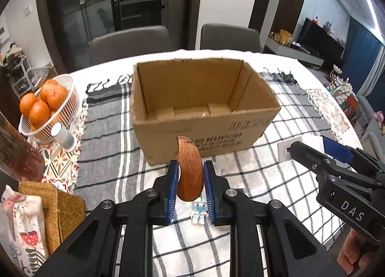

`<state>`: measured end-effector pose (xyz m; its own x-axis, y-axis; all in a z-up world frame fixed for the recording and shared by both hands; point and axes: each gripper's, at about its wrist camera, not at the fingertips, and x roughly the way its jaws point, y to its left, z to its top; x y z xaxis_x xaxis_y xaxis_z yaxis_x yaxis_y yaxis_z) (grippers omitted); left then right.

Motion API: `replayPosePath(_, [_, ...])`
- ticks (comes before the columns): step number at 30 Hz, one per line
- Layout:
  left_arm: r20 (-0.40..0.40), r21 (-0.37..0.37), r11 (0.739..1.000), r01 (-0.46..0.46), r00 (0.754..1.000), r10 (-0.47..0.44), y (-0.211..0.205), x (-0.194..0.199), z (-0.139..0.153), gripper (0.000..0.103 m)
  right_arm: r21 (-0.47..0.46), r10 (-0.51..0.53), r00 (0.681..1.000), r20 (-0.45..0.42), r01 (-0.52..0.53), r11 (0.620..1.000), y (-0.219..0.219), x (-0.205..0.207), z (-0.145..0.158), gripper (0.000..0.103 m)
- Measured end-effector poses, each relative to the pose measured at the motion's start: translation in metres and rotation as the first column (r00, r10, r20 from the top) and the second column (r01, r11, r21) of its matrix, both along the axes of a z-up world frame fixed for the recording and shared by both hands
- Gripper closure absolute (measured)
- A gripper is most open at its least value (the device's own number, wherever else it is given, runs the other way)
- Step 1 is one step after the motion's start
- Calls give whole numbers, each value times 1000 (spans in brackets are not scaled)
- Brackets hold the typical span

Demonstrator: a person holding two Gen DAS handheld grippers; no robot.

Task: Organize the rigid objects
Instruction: 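Carry the comb with left tool while right tool carries the charger over the box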

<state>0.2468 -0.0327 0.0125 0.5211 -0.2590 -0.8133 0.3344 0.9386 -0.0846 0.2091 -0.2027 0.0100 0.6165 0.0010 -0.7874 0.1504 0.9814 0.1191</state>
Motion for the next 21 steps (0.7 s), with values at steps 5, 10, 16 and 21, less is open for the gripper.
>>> replayPosePath(5, [34,-17,1000,3,999,-2,-1,2,18,81,3,10,999,48,-10,1000,0,0,17,45])
replayPosePath(10, [57,-31,1000,-2,998,3,0,7,33,81,7,18,996,85,-19,1000,2,4,33,45])
replayPosePath(16, [75,-48,999,-10,997,14,1,17,45,81,5,35,993,114,-36,999,4,13,46,45])
replayPosePath(21, [81,-55,998,-23,996,27,2,29,51,81,-2,45,991,127,-46,999,6,26,53,45])
